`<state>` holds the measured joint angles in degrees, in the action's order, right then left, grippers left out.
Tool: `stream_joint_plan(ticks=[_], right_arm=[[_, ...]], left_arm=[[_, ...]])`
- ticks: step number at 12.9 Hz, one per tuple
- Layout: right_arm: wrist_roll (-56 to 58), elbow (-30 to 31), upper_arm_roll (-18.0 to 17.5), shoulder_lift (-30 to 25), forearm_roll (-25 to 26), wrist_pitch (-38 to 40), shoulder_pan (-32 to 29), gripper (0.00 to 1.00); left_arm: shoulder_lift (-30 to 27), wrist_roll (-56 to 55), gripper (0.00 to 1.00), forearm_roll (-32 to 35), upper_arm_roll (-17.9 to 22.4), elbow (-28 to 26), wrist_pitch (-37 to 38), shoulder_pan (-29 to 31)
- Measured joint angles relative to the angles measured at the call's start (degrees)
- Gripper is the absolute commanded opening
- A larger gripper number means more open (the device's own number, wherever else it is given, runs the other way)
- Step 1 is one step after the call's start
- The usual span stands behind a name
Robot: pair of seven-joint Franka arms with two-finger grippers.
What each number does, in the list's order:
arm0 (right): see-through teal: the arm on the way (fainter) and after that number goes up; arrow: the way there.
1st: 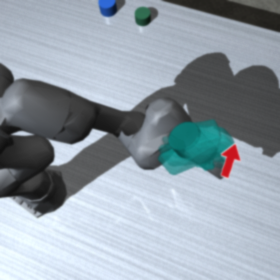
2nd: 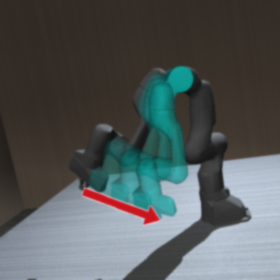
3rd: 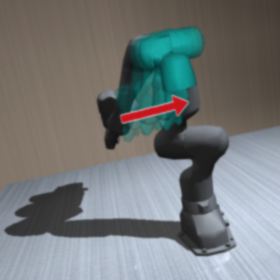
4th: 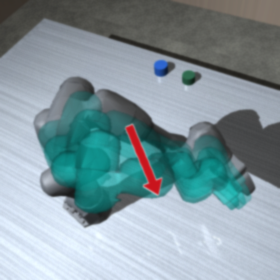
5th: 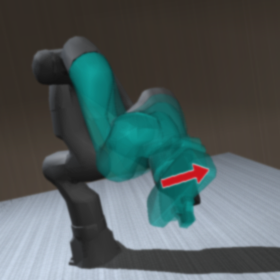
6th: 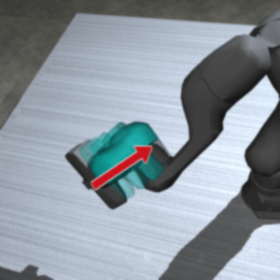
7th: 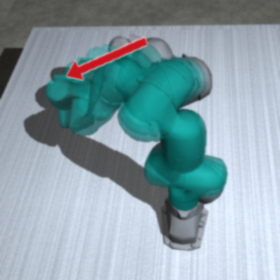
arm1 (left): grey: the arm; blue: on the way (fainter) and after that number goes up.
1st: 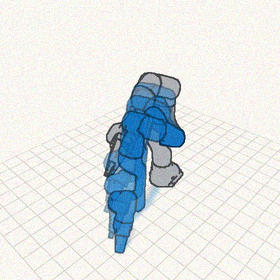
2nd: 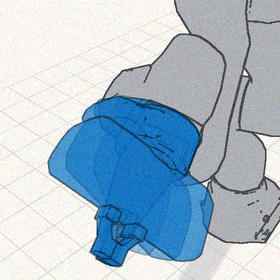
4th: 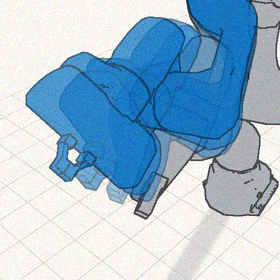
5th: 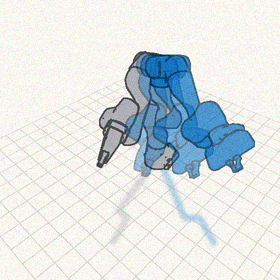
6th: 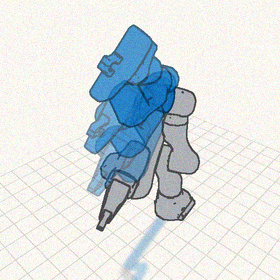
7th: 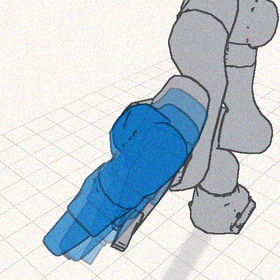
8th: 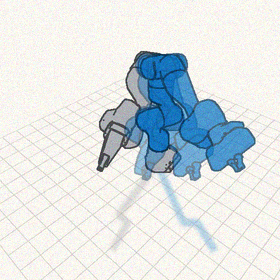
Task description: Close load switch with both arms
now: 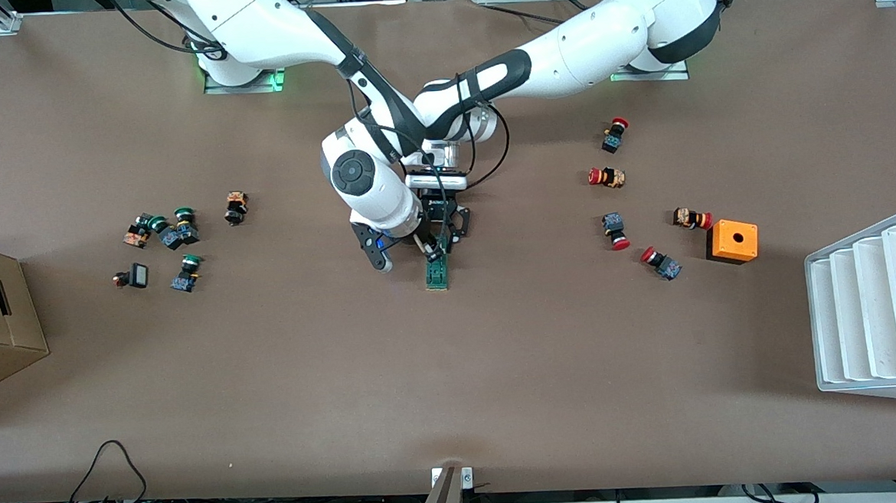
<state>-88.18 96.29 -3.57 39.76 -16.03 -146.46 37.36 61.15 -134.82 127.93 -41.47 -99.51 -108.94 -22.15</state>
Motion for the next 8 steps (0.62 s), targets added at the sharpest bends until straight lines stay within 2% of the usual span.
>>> stream_joint_plan(ticks=[8], right_arm=[[0.0,-2.9,0.5,-0.6,0.0,3.4,-0.6,0.32]], left_arm=[[0.0,0.0,0.41,0.0,0.0,0.0,0.0,0.0]])
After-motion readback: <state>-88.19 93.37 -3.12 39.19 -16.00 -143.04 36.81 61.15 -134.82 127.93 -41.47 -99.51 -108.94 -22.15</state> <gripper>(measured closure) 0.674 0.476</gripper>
